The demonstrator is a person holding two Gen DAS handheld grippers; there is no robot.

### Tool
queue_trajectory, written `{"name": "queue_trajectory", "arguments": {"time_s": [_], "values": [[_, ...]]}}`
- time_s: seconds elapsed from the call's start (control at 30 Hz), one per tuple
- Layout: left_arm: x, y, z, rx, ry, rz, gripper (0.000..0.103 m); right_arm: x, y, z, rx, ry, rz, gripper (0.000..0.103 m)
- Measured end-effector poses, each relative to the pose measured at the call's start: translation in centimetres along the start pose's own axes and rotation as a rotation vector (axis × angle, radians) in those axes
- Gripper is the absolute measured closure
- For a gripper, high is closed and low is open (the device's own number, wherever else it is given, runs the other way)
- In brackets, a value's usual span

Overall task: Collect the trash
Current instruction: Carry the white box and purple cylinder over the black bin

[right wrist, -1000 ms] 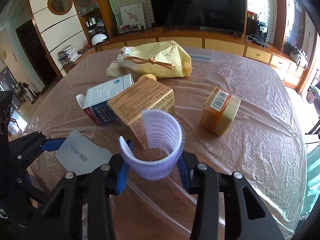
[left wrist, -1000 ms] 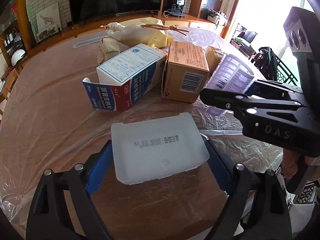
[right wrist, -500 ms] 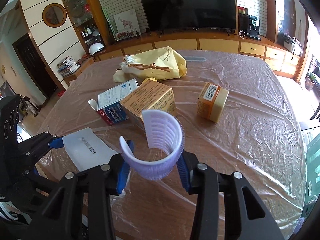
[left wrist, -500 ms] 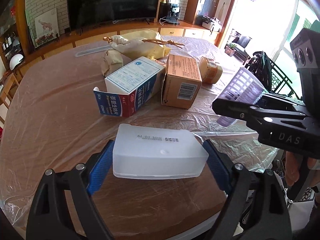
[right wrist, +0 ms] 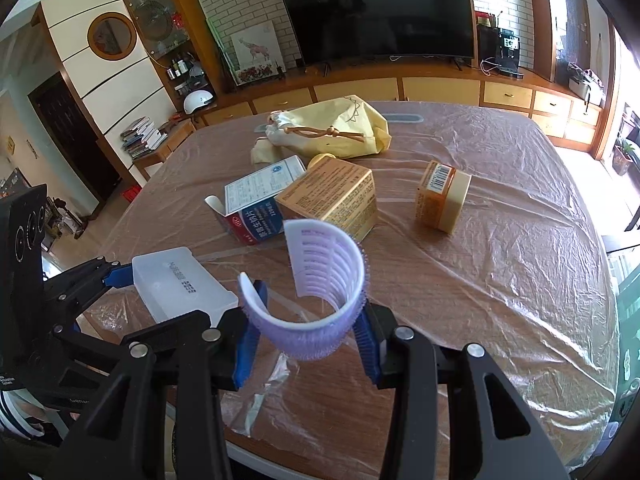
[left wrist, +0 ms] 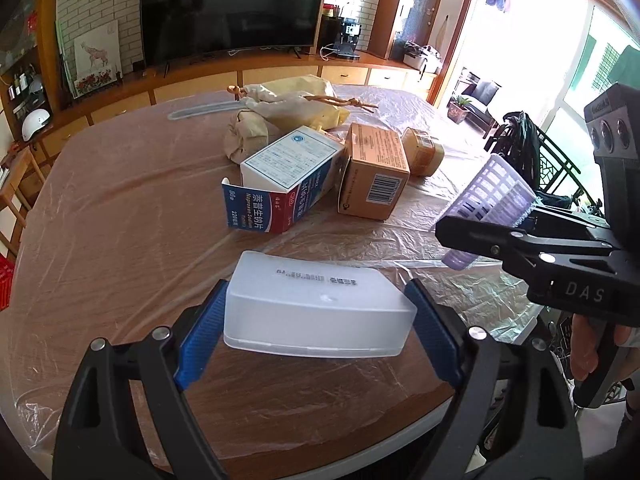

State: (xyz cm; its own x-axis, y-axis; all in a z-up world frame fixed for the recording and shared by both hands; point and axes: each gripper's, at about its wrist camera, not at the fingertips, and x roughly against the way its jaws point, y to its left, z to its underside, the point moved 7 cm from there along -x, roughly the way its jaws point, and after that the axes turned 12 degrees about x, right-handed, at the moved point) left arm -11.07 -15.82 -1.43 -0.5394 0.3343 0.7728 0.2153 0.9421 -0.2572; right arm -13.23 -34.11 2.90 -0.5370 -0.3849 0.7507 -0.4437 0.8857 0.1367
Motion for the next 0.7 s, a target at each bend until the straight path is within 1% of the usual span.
{"name": "queue_trajectory", "arguments": {"time_s": [0.47,0.7], "values": [[2.4,1.1,0.8,-0.01,-0.002,0.029,0.016,2.2,2.0,2.3,-0.036,0.012,-0.048,0.062],[4.0,1.2,1.9,-0.024,0.0,0.047,0.016,3.9,2.5,3.7,-0.052,0.013,-0.059,0.062]]}}
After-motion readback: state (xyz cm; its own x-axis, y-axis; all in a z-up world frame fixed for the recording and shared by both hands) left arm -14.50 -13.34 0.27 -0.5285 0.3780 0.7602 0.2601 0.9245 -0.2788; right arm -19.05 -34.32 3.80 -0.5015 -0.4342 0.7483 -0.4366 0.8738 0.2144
